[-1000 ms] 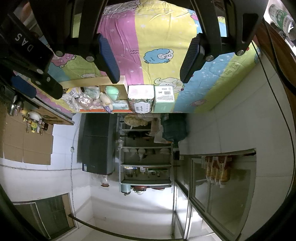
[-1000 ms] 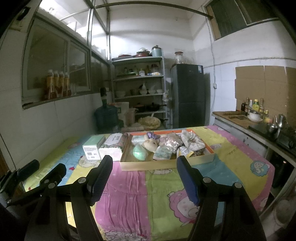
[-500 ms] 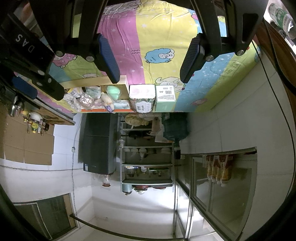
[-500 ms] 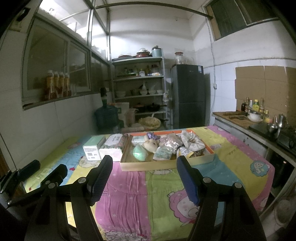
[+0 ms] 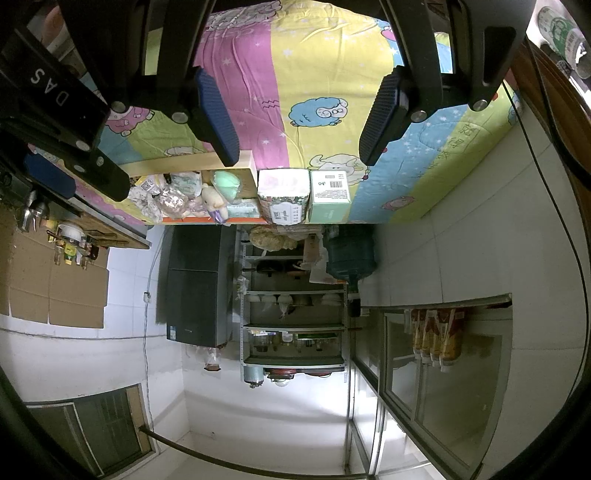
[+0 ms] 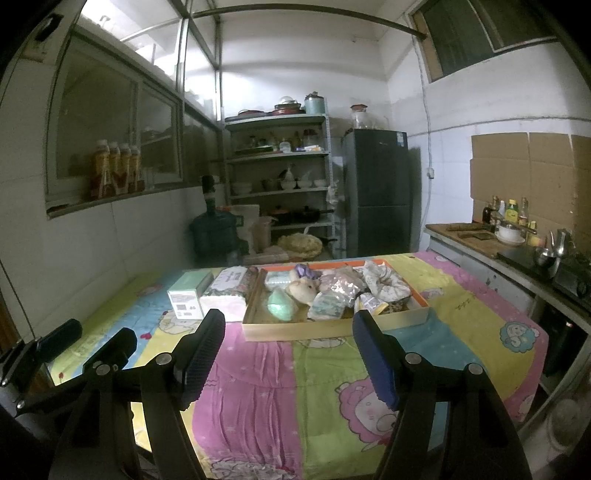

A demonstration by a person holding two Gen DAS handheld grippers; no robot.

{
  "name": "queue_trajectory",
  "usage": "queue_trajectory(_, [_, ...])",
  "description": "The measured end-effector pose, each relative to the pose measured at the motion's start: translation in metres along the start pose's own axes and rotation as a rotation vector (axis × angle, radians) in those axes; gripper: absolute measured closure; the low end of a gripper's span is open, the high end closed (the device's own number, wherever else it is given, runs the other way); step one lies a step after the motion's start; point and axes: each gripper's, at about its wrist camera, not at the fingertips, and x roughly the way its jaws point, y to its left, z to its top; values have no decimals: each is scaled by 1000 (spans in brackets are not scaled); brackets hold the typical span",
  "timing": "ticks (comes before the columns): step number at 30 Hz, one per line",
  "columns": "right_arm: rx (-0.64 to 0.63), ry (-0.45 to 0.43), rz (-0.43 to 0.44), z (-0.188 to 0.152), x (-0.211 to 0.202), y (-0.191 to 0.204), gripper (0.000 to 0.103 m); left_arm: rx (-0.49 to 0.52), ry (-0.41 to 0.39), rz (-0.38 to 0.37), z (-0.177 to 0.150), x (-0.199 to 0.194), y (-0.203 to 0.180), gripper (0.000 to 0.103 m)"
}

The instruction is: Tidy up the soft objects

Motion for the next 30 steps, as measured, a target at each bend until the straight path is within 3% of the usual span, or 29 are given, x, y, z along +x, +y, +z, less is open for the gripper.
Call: queue_trajectory(30, [-2,0,0,1,1,2,30,0,0,0,-1,0,1,36])
